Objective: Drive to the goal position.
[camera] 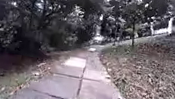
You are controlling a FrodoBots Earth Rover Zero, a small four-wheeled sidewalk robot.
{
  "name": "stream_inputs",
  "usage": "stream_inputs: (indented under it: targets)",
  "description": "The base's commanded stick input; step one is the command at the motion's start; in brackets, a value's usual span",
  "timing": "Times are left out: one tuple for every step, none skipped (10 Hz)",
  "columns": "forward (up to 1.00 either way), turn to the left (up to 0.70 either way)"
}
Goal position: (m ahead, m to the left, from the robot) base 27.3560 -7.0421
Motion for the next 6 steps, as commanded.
stream_inputs:
  targets:
    - [0.0, 0.0]
    - [0.0, 0.0]
    - [0.0, 0.0]
    - [0.0, 0.0]
    - [0.0, 0.0]
    - [0.7, 0.0]
